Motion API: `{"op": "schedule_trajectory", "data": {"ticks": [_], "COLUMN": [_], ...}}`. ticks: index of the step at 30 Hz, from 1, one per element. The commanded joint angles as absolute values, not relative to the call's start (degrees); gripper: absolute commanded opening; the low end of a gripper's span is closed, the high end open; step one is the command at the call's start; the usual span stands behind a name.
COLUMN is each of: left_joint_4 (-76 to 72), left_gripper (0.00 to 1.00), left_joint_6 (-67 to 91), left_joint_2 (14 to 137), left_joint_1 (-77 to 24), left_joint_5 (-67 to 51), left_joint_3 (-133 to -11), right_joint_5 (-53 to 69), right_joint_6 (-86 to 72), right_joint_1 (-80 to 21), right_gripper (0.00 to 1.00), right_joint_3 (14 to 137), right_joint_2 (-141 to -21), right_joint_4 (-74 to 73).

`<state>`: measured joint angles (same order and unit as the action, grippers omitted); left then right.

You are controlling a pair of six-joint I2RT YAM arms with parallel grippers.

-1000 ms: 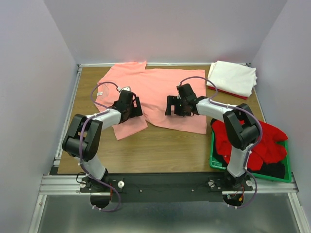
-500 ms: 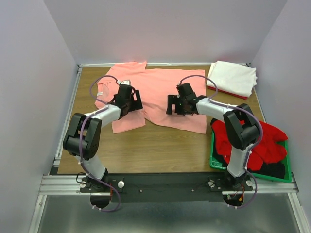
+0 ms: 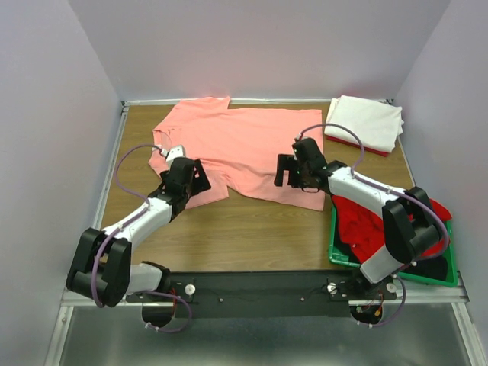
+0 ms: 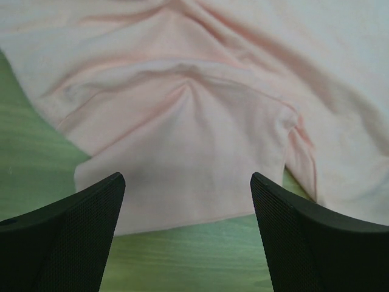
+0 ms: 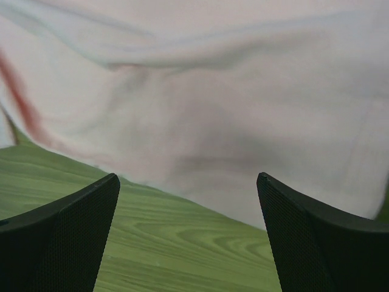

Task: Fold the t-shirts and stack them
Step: Flatten the tshirt out

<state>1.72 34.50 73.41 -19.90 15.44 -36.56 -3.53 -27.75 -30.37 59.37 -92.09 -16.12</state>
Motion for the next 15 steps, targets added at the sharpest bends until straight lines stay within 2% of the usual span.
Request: {"op": "schedule_trajectory", "data": {"ticks": [1,7,12,15], "left_joint_4": [5.2,17.5,22.5,24.8], "left_gripper": [0.9,0.88,0.84,0.82], "left_joint_6": [40.8,44.0,46.1,46.6], "left_joint_2": [68.4,65.7,68.0,73.7], "left_joint_1": [-20.0,-19.9,-19.3,-18.9], "left_joint_5": [20.6,28.5,25.2,23.3], "left_joint_3": [-33.4,-36.2,-38.2,-42.1], "right_joint_5": [-11.9,-17.2,-16.0,-13.6], "right_joint_6": [-32.0,-30.9,-31.6,-33.2], "right_joint_1": [-29.4,-28.0,-27.7,-27.5], "right_gripper": [1.0,1.0,1.0,1.0], "right_joint_3": [54.1,54.1,54.6,56.1], "right_joint_2": [-86.1,-84.6,-87.0,-87.8], "right_joint_4": [-19.0,-20.5,-23.3,-24.9]}}
